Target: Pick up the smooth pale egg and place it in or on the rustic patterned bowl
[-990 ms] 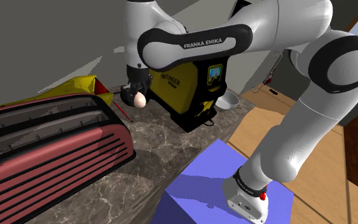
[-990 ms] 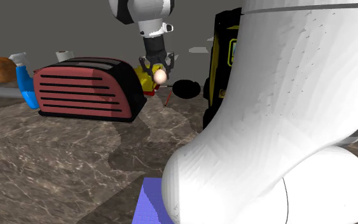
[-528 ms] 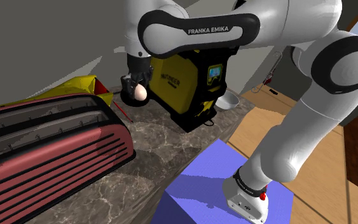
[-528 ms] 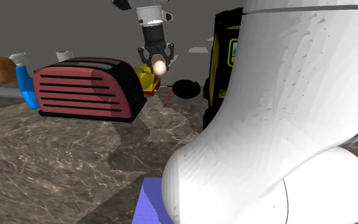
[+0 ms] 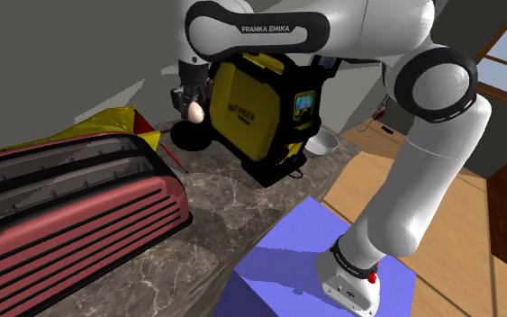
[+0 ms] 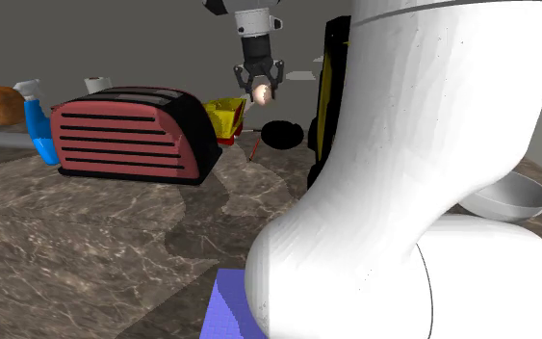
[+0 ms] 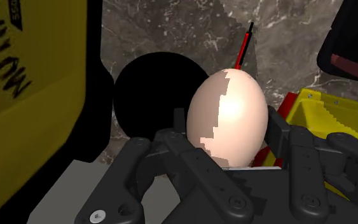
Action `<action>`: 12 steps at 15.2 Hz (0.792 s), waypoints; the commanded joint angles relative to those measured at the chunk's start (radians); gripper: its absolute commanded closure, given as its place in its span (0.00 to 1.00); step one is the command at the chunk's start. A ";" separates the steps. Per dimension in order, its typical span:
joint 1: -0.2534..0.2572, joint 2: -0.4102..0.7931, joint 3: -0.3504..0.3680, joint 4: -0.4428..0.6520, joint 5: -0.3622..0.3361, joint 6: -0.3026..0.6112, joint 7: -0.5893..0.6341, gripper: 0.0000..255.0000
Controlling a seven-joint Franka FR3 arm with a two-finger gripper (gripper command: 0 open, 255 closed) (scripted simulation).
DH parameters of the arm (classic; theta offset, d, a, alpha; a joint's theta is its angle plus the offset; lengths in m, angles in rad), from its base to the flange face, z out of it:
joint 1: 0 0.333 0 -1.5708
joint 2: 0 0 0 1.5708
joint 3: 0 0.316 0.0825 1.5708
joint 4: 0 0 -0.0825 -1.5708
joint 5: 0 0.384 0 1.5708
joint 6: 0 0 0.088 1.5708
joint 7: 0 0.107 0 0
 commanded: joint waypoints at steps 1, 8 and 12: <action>-0.011 0.060 -0.013 0.081 -0.013 -0.019 -0.028 1.00; -0.029 0.184 -0.037 0.218 -0.036 -0.029 -0.076 1.00; -0.031 0.189 -0.038 0.171 -0.039 0.022 -0.069 1.00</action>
